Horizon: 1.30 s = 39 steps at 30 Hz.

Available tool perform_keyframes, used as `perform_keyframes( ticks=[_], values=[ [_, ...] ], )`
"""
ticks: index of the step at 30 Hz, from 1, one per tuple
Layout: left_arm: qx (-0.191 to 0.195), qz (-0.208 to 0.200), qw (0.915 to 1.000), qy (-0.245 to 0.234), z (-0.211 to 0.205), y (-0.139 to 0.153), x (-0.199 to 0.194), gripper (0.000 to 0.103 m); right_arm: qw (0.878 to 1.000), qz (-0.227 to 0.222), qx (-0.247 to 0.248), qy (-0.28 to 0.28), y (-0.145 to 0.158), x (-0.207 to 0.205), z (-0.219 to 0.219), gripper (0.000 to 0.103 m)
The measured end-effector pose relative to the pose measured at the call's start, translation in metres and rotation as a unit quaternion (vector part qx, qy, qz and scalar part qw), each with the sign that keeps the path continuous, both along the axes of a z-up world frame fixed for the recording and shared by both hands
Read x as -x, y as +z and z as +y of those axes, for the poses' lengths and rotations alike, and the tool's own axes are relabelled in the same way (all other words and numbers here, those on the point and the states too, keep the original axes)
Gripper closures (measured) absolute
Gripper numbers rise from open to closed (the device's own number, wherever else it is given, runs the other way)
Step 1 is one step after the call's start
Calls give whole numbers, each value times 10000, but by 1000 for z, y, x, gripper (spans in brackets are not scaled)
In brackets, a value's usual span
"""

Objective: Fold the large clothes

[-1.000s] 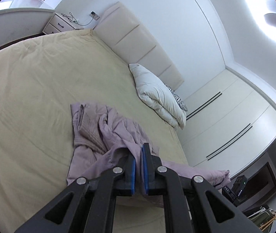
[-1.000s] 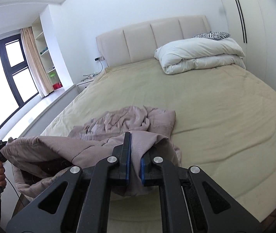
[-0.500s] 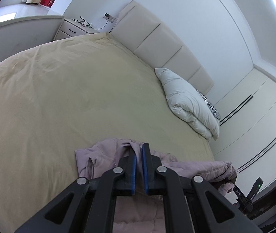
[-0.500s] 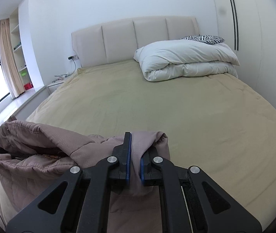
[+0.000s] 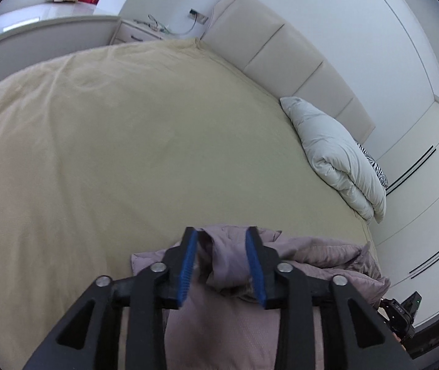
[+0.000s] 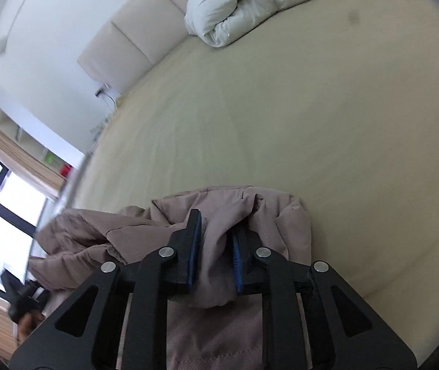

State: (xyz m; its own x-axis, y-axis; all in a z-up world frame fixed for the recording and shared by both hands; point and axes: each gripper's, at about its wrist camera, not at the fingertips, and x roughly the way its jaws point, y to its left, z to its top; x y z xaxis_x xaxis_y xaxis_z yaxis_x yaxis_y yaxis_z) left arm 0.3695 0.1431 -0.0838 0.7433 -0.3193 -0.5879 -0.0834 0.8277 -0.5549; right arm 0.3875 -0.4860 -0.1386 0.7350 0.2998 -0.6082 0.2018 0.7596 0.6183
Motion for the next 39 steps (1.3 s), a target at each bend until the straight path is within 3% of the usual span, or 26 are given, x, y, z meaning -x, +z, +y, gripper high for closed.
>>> perform_keyframes(
  ticks=[1, 2, 4, 6, 9, 12, 14, 16, 19, 23, 26, 30, 35, 39],
  values=[
    [-110, -195, 9997, 60, -2, 10, 11, 50, 9998, -102, -163, -58, 1, 5, -6, 64],
    [-212, -343, 9992, 11, -7, 19, 18, 47, 9993, -209, -283, -113, 3, 12, -9, 29],
    [-588, -549, 9964, -269, -29, 35, 29, 47, 9978, -419, -467, -235, 11, 30, -7, 0],
    [-1105, -739, 9892, -619, -62, 47, 37, 47, 9981, -498, -366, -64, 21, 37, 1, 0],
    [-1868, -992, 9714, -1076, -112, 51, 47, 47, 9956, -195, 716, 577, 39, 30, 49, 0],
    [-2594, -1052, 9504, -1358, -153, 42, 41, 47, 9649, -185, 2197, 1429, 58, 30, 128, 11],
    [-3031, -886, 9368, -1505, -173, 24, 26, 47, 9457, -189, 2701, 1798, 57, 25, 169, 22],
    [-3278, -608, 9308, -1496, -180, 1, 4, 47, 9312, -21, 3039, 2011, 48, 12, 199, 32],
    [-3243, -371, 9348, -1399, -175, -25, -24, 45, 9221, 271, 3368, 1885, 24, -11, 220, 32],
    [-3169, -212, 9387, -1340, -173, -36, -51, 43, 9379, 457, 3122, 1438, 1, -47, 202, 32],
    [-3035, 10, 9429, -1370, -169, -49, -68, 40, 9358, 549, 3193, 1388, -16, -71, 194, 30],
    [-2973, 18, 9451, -1356, -169, -60, -70, 40, 9374, 613, 3127, 1407, -35, -92, 187, 28],
    [-3063, 19, 9425, -1339, -171, -65, -68, 40, 9424, 357, 3063, 1299, -50, -87, 178, 28],
    [-2936, 50, 9461, -1367, -169, -67, -70, 40, 9394, 300, 3177, 1251, -59, -87, 179, 28]
  ],
)
